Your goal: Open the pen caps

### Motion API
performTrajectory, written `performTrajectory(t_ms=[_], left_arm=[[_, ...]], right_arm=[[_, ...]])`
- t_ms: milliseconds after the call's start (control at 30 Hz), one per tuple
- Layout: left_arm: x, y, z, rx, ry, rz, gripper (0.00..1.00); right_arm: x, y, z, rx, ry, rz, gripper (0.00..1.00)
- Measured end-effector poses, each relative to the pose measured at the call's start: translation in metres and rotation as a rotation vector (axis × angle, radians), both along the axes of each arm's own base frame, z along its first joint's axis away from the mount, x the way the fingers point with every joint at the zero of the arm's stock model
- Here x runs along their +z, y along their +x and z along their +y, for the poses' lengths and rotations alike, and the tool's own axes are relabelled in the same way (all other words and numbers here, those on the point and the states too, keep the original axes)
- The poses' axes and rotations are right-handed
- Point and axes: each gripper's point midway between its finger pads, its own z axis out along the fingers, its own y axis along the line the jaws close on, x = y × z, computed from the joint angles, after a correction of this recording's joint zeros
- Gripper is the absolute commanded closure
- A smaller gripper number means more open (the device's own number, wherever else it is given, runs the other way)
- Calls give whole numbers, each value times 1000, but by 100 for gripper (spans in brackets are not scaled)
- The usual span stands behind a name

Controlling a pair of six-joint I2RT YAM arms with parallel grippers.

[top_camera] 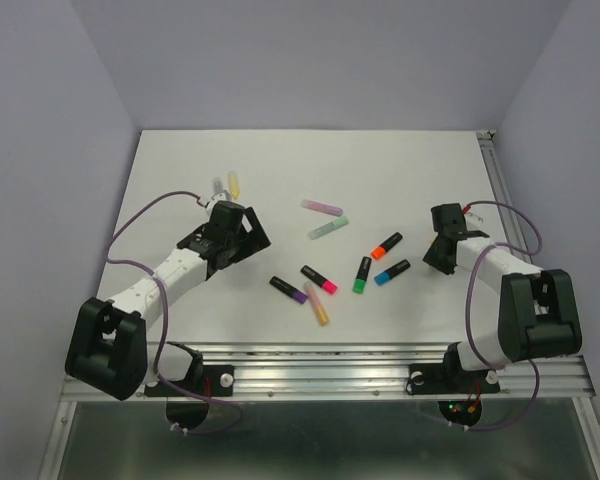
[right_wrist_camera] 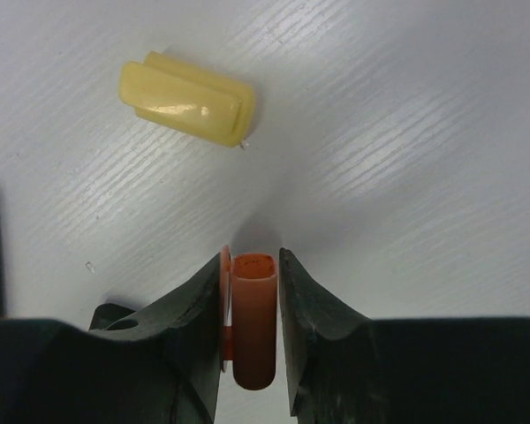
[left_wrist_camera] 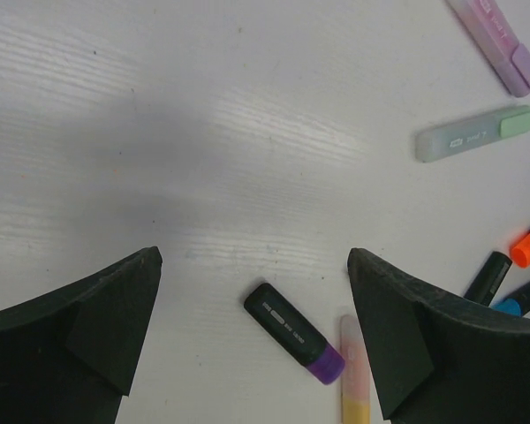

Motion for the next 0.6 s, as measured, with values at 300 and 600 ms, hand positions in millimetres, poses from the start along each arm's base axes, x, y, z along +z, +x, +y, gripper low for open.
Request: performTrajectory(t_ms=[300, 600], left_arm=[[-14, -34, -32, -81, -33, 89, 1], [-30, -73, -53, -106, -30, 215, 1]], right_arm=[[-2, -6, -2, -30, 2, 1, 37], [48, 3, -1, -37, 22, -191, 0]])
